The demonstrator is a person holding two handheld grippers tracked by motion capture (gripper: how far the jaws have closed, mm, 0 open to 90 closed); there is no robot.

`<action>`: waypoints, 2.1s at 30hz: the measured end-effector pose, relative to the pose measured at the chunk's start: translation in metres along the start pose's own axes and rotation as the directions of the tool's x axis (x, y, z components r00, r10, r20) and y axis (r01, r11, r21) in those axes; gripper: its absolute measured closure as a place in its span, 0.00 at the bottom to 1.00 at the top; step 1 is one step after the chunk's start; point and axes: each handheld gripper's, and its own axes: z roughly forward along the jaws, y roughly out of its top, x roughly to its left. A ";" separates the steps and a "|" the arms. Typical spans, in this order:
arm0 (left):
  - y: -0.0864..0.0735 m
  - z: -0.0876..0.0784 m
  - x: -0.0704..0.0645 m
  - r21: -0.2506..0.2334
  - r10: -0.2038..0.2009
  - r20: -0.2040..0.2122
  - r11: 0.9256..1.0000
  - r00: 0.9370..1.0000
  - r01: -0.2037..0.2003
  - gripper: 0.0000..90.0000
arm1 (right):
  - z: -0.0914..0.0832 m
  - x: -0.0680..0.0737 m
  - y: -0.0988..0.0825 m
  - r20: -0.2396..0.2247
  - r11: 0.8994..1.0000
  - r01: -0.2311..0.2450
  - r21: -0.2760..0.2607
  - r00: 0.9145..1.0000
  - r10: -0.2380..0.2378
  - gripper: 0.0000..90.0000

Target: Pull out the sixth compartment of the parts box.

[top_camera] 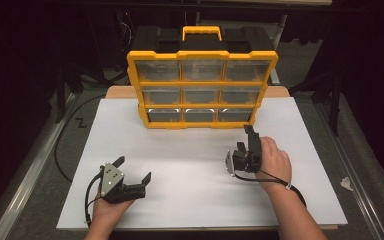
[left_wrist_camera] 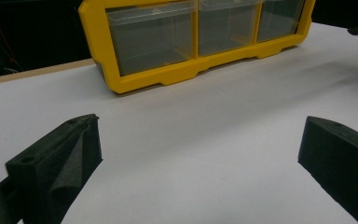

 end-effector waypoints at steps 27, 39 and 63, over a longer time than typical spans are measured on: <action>-0.001 -0.002 -0.004 -0.002 0.026 0.012 1.000 1.000 -0.026 0.00 | 0.037 -0.076 0.018 0.124 1.000 0.016 0.005 0.992 -0.017 0.57; -0.001 -0.003 -0.004 0.001 0.021 0.015 1.000 1.000 -0.021 0.00 | 0.057 -0.087 0.022 0.146 0.999 0.048 0.020 0.988 -0.051 0.71; -0.001 -0.002 -0.002 -0.004 0.014 0.010 1.000 1.000 -0.014 0.00 | 0.073 -0.083 0.024 0.154 0.994 0.107 0.036 0.982 -0.112 0.81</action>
